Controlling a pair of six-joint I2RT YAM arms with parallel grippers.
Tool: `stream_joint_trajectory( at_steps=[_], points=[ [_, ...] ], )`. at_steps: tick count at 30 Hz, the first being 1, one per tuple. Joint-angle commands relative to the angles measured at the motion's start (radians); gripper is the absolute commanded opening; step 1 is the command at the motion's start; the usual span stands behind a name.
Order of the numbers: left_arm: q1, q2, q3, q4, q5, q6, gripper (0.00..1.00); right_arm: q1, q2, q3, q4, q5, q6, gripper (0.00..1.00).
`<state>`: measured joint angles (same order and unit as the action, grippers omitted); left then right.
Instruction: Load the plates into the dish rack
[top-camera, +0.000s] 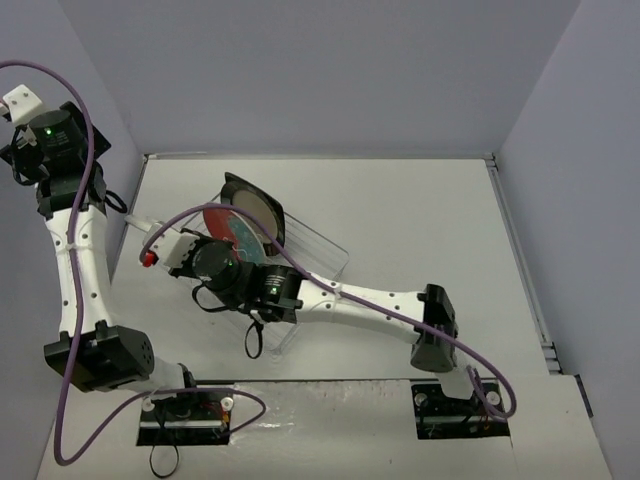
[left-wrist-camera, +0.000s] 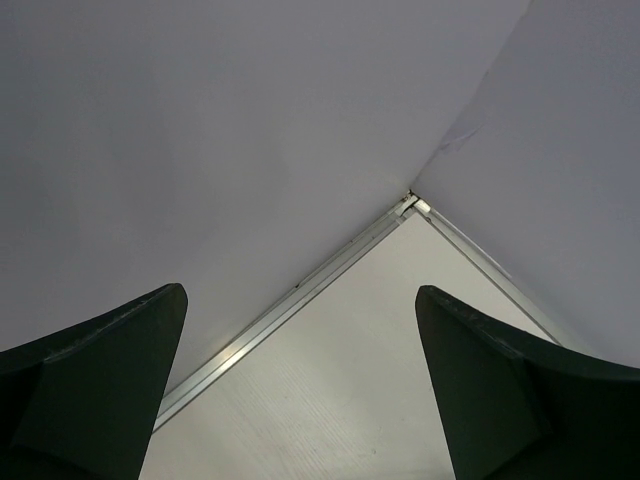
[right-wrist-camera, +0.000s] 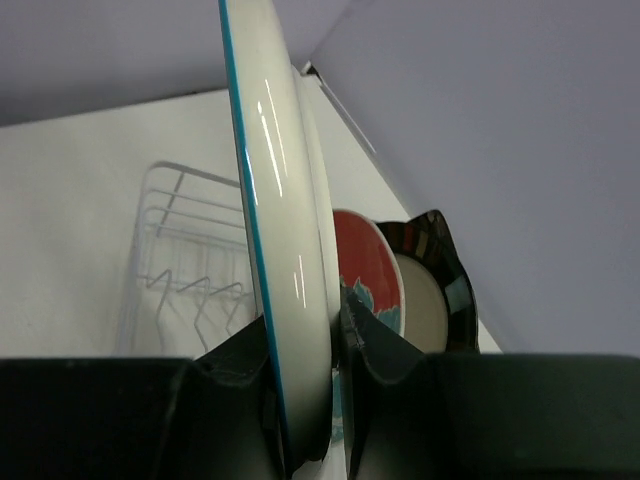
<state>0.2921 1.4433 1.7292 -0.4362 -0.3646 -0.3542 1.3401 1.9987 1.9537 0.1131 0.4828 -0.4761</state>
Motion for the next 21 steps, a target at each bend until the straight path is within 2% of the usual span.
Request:
stream_joint_trajectory(
  at_steps=[1,4,13,21],
  points=[
    [0.0,0.02,0.04,0.039,-0.028,0.035,0.97,-0.015,0.03,0.043,0.32,0.303,-0.095,0.0],
    [0.001,0.034,0.041,0.043,-0.028,0.048,0.97,-0.015,0.054,0.043,0.329,0.337,-0.077,0.0],
    [0.004,0.066,0.051,0.047,-0.007,0.057,0.97,-0.033,0.111,0.052,0.219,0.329,0.135,0.0],
    [0.003,0.079,0.051,0.052,0.015,0.064,0.97,-0.059,0.11,0.025,0.148,0.268,0.308,0.0]
  ],
)
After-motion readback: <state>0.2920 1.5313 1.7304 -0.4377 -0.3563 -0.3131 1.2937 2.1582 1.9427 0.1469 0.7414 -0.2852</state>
